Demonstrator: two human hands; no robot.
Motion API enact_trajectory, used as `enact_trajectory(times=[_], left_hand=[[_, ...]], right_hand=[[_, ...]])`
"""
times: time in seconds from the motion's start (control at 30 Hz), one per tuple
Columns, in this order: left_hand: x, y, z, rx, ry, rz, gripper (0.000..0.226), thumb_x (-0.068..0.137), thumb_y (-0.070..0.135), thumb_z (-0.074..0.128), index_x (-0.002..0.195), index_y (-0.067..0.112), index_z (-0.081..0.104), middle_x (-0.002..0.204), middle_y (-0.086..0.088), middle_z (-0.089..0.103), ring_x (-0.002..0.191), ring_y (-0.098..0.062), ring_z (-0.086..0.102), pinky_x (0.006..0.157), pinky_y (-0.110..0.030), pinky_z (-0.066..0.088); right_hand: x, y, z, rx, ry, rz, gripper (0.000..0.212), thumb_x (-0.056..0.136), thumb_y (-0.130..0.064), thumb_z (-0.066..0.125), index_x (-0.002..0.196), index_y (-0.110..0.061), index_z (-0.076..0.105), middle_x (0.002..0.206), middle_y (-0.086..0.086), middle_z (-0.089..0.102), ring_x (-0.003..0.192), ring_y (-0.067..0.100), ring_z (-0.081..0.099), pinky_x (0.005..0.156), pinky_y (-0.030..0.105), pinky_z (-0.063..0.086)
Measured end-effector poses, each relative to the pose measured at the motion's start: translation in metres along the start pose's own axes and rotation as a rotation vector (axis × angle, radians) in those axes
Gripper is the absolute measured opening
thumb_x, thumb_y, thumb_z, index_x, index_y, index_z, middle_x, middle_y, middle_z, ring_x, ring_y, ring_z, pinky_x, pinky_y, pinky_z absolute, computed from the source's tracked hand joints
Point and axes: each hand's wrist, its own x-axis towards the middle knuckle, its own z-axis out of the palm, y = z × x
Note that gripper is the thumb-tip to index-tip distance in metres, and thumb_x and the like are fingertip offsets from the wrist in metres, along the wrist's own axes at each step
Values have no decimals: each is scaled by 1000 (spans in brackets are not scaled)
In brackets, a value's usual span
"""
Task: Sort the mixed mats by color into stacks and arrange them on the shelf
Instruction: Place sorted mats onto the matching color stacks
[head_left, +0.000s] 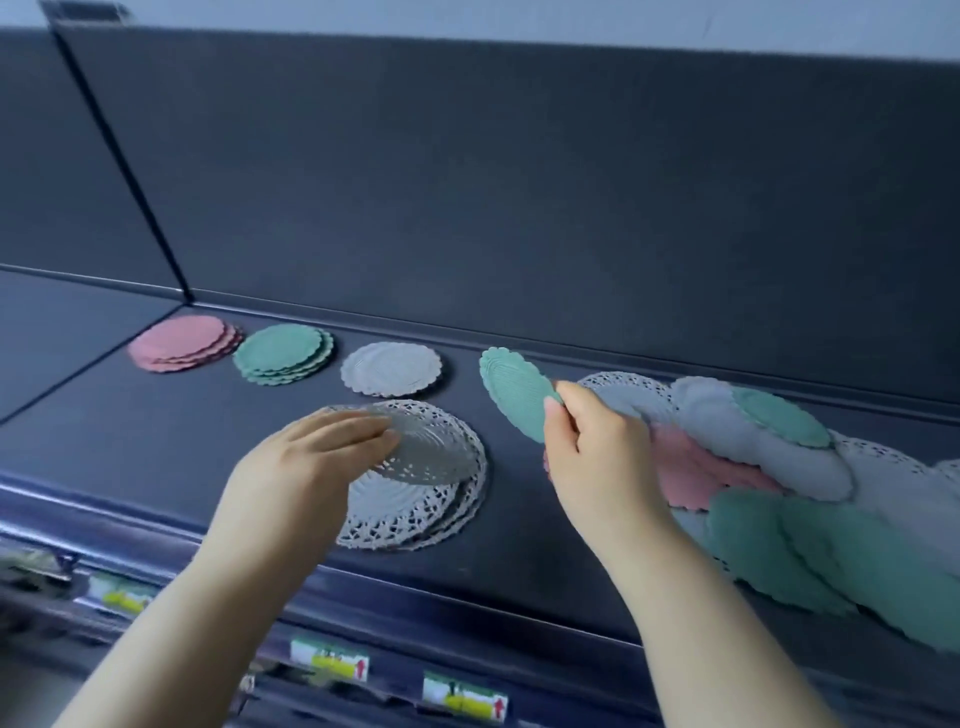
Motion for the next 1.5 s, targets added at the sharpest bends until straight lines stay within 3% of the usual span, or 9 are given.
enact_trajectory(times=[0.13,0.3,0.53,0.63,0.73,0.9,1.1,1.4,1.5], left_hand=[[-31,-54,11,18,-151,53,55,53,-12,49,88,18,78,97,5,73,92,-18,69,88,-30,45],[-46,-73,21,-75,-255,41,68,43,-11,42,94,18,77,102,5,72,96,-16,67,77,-41,55],[-47,-76,21,47,-366,-37,80,34,-27,60,95,20,77,108,-4,70,103,-39,63,85,-55,39],[-45,-64,12,65,-471,-113,83,54,-23,57,119,28,66,135,-3,53,132,-33,40,106,-42,26],[-42,-54,0,54,-538,-166,73,79,-9,46,139,32,43,152,8,25,144,-17,15,114,-28,13],[-34,-50,-5,95,-386,-187,38,76,5,68,111,20,70,107,2,70,103,-24,66,72,-38,56],[-32,-74,-4,129,-377,-112,44,88,32,35,111,19,69,107,2,70,101,-23,66,80,-37,53],[-10,-211,-13,128,-361,-95,43,86,35,37,109,20,70,105,3,70,98,-23,66,81,-36,52],[0,-259,-19,125,-338,-80,43,86,33,36,108,17,70,105,1,70,96,-24,66,78,-36,53]], right_hand=[[-11,-19,27,-32,19,-4,13,91,-9,51,84,-5,61,46,-13,30,49,1,45,49,14,32],[-24,-28,41,-137,45,31,14,88,-10,54,92,-4,66,47,-8,39,41,13,31,46,26,26],[-29,-29,31,-114,40,51,12,90,-9,53,83,-5,62,48,-9,35,58,11,39,49,25,23],[-28,-28,24,-74,10,56,14,91,-11,50,82,-7,60,45,-12,30,55,0,46,51,15,32],[-25,-28,22,-71,-5,34,14,91,-11,51,84,-5,60,46,-8,35,54,12,41,53,21,32],[-23,-26,29,-48,-22,-16,20,90,-17,46,87,-7,63,48,3,47,62,20,39,54,34,31],[-14,-41,57,-74,-63,18,14,90,-10,52,94,-5,65,45,-16,34,55,-4,46,49,8,31],[44,-113,167,-73,-48,20,26,91,-9,51,114,-9,65,45,-12,42,58,-2,51,54,8,36],[68,-131,210,-139,18,-54,28,89,-10,51,112,-9,66,45,-5,45,65,13,43,56,19,34]])
